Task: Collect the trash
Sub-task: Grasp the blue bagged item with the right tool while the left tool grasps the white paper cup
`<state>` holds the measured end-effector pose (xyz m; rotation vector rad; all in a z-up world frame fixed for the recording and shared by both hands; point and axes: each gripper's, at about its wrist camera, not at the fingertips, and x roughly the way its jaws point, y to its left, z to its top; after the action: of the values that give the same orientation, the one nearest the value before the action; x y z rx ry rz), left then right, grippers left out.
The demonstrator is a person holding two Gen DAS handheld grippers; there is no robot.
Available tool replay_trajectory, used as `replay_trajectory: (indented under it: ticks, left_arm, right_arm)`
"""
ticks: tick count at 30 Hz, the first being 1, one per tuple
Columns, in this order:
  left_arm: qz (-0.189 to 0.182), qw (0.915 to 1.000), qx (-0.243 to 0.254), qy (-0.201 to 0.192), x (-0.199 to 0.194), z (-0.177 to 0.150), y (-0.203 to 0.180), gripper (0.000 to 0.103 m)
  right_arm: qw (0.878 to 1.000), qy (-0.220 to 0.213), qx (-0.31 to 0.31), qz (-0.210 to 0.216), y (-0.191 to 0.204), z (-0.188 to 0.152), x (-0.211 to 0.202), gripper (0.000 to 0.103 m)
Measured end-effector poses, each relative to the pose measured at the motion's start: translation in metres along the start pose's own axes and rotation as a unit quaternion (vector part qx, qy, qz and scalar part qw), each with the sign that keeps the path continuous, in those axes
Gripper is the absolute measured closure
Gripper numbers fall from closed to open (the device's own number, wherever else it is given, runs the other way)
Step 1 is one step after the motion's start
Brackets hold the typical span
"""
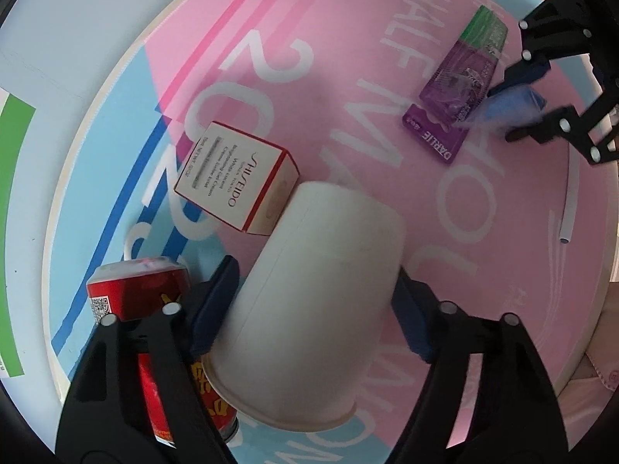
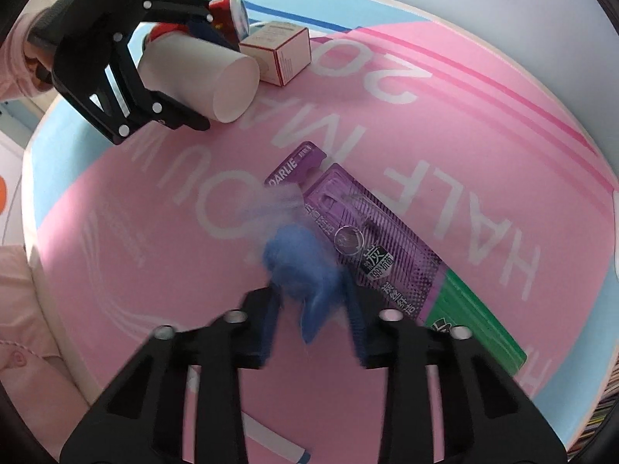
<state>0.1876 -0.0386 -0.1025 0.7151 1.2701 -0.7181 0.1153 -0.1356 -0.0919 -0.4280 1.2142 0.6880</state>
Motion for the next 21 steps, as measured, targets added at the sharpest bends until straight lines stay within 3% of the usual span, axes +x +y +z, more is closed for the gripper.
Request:
replay_trajectory:
  ticks: [4,21]
  left_arm:
    - [-0.003,1.0000,0.002,-0.006,-0.005,-0.003,-0.001,0.040]
    - [-0.010,0.9987,0.027,-0.042,-0.060,-0.043,-0.043,0.041]
  right_arm:
    - [1.000,-0.011,0.001,-0.002,0.002,-0.001,-0.009,0.078]
    - [0.998,-0.039,0.045,-0.005,0.020,-0.024,-0.058,0.078]
